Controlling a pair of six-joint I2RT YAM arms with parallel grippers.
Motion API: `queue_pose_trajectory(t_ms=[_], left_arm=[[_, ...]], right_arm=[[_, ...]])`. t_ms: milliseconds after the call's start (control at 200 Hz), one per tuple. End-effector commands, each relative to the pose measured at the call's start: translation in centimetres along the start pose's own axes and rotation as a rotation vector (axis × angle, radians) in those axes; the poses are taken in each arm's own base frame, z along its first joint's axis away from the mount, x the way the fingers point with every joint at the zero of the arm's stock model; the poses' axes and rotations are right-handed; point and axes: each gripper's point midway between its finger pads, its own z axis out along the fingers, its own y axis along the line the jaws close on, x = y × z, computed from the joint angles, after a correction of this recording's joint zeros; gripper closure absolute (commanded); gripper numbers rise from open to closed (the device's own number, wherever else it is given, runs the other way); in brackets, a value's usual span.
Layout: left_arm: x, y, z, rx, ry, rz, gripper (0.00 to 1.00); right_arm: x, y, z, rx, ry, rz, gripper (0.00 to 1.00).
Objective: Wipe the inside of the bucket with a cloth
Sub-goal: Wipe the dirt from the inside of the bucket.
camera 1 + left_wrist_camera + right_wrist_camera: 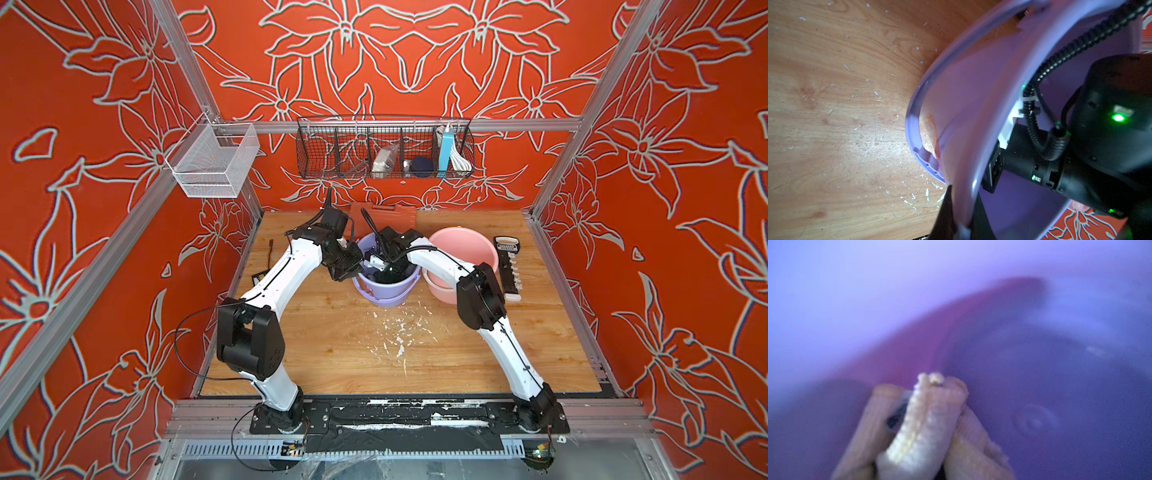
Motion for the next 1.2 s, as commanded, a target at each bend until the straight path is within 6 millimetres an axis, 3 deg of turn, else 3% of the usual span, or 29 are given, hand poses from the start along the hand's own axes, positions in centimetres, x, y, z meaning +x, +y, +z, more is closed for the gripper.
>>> queue_pose_trajectory(t_ms=[0,230,370,485,656,786,861,971,1081,1196], left_arm=[[3.7,-3.1,-0.6,0.13,0.144,0.097,1.0],[3.6,-2.3,-0.5,0.129,0.142,0.074,1.0],[3.6,-2.2,-0.8,0.121,0.139,0.076,1.0],[3.6,-2.1,-1.1,0.115,0.141,0.076,1.0],[4.0,-2.1,-1.4,0.112,0.159,0.075,1.0],[4.5,-1.6,-1.6,0.102,0.164,0.079,1.0],[4.7,-1.4,-1.7,0.101,0.163,0.079,1.0],[4.9,-1.1,-1.6,0.092,0.165,0.08,1.0],[4.8,-0.7,-1.5,0.079,0.154,0.083,1.0],[4.8,-0.4,-1.3,0.073,0.151,0.084,1.0]], right_arm=[[-3.8,4.1,-3.5,-0.115,-0.194,-0.076,1.0],[-3.1,-4.6,-7.1,0.462,-0.288,0.006,1.0],[-2.4,-8.1,-9.5,0.708,-0.31,0.051,1.0],[-2.4,-9.4,-10.4,0.823,-0.305,0.048,1.0],[-1.8,-12.4,-9.9,0.994,-0.222,0.051,1.0],[-1.0,-13.9,-6.5,0.983,-0.099,0.072,1.0],[-0.9,-13.1,-3.7,0.873,-0.052,0.088,1.0],[-1.5,-9.4,0.4,0.659,-0.048,0.042,1.0],[-2.5,-3.7,3.4,0.411,-0.077,-0.03,1.0],[-3.6,3.2,3.8,0.086,-0.127,-0.087,1.0]])
